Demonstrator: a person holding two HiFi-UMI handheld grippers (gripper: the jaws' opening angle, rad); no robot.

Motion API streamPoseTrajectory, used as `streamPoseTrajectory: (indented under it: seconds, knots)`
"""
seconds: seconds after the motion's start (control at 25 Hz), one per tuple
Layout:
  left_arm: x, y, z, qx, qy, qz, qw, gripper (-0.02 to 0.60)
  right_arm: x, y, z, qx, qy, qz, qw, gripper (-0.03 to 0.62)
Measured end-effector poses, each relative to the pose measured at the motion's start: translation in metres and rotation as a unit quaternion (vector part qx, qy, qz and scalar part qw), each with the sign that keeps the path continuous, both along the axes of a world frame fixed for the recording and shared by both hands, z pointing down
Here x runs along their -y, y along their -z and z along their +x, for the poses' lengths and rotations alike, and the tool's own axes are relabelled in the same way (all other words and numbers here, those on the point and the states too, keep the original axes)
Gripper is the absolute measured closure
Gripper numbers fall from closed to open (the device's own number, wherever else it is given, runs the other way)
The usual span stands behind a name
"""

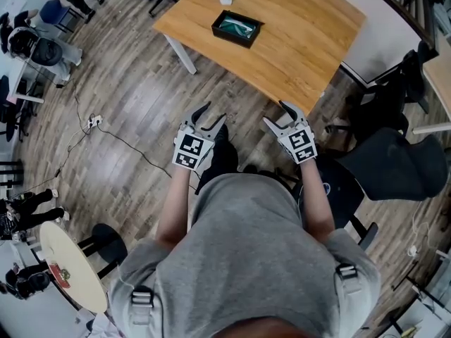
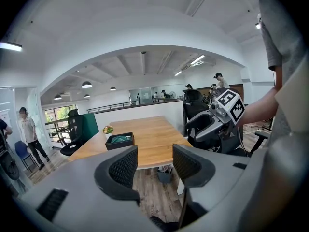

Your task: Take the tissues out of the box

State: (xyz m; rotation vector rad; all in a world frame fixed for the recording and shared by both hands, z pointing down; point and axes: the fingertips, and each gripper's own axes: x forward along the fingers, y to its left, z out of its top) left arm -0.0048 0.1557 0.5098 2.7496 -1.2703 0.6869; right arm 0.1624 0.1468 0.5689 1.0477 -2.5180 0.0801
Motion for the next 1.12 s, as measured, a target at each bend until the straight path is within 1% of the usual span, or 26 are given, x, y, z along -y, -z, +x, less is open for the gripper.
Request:
streamPoseTrajectory:
  seconds: [0.28, 0.68, 0.96, 1.12]
  knots:
    - [0.027, -0.002, -0.004, -0.004, -0.003, -0.003, 1.0, 0.339, 0.024, -0.003, -0.003, -0.006, -0.005, -0.001, 1.0, 0.296]
    - [0.077, -0.005, -0.025, -0.008, -0.012, -0.011, 0.9998, 0.339, 0.069, -0.005, -0.023, -0.013, -0.014, -0.007, 1.0, 0.297]
    - [0.13, -0.007, -0.038, -0.013, -0.028, -0.017, 0.9994, 0.339, 0.113, -0.009, -0.038, -0.016, -0.029, -0.016, 0.999, 0.298]
    - [0.16, -0.014, -0.05, -0.021, -0.038, -0.033, 0.9985, 0.339, 0.141, -0.011, -0.051, -0.021, -0.036, -0.02, 0.999, 0.299]
